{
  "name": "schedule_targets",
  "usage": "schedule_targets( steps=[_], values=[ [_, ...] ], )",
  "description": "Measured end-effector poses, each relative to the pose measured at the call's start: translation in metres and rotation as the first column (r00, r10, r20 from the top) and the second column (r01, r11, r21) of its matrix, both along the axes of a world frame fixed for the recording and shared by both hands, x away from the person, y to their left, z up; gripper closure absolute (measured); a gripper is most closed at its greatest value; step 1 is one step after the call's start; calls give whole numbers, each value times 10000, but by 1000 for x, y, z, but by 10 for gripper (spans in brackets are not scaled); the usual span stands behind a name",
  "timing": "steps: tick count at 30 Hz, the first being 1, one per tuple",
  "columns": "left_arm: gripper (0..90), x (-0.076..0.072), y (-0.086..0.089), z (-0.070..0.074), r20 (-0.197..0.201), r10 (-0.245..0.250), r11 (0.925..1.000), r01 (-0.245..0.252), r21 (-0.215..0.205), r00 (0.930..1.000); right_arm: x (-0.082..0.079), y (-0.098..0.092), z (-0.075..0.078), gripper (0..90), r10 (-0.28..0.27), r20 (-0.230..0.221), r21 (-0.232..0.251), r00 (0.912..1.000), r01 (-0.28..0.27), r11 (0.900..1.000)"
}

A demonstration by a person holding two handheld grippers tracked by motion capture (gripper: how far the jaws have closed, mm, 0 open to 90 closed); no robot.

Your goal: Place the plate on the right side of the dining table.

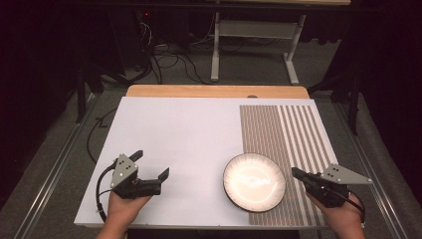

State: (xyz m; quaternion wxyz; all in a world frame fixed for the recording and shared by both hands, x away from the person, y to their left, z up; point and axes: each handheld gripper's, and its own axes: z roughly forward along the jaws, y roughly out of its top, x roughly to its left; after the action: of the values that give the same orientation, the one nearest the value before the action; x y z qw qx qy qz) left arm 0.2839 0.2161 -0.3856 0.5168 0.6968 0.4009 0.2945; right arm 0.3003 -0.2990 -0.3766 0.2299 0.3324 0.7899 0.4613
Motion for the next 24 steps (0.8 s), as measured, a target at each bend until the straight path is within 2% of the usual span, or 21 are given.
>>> schedule_targets(
  steps=[1, 6, 8, 12, 24],
  values=[
    [0, 0, 0, 0, 6, 5, 10000, -5, -6, 10000, 1, 3, -1, 900, 204, -81, -212, 9998, -205, 9996],
    [0, 0, 0, 0, 5, -22, 10000, 22, 6, 10000, 3, 5, -2, 900, 280, -361, -546, 9990, -299, 9981],
    [0, 0, 0, 0, -10, -29, 10000, 29, 0, 10000, 5, 6, -6, 900, 325, -703, -696, 9970, -374, 9969],
    [0, 0, 0, 0, 2, -47, 10000, 47, 18, 10000, 8, 9, -10, 900, 422, -1007, -939, 9940, -518, 9942],
    [0, 1, 0, 0, -19, -44, 10000, 44, 41, 10000, 12, 13, -13, 900, 335, -1164, -1136, 9926, -468, 9924]
  ],
)
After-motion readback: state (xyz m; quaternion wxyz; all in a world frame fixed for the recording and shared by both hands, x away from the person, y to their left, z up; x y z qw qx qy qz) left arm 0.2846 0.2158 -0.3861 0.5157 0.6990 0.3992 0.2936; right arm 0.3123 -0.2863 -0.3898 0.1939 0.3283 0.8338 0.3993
